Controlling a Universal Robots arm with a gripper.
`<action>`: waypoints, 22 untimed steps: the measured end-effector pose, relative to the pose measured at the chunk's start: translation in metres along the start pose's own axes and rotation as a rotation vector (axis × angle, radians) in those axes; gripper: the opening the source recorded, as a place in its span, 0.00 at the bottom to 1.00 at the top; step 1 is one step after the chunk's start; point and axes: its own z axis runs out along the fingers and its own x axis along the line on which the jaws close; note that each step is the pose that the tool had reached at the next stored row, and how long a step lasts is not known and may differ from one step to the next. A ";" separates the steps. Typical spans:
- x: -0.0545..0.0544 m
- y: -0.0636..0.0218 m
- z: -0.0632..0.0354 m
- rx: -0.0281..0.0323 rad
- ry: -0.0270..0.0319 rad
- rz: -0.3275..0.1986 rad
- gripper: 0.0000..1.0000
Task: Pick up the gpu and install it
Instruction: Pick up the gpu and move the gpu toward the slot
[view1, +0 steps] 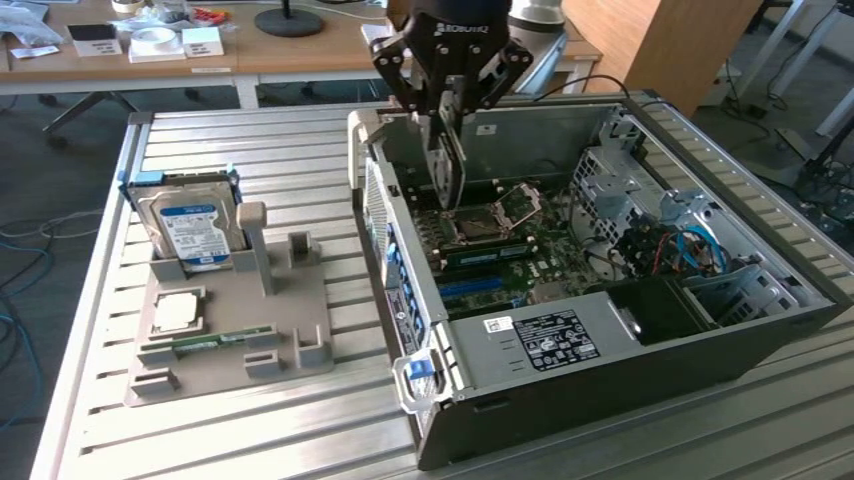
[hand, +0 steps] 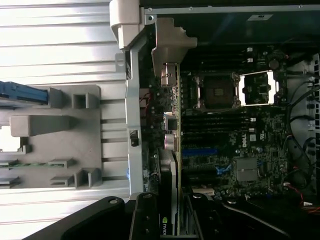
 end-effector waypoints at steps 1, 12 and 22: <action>-0.003 0.0003 0.0001 0.0000 0.0000 0.000 0.27; -0.038 0.0027 0.0010 0.0000 0.0000 0.000 0.27; -0.072 0.0052 0.0019 -0.0001 0.0000 -0.001 0.27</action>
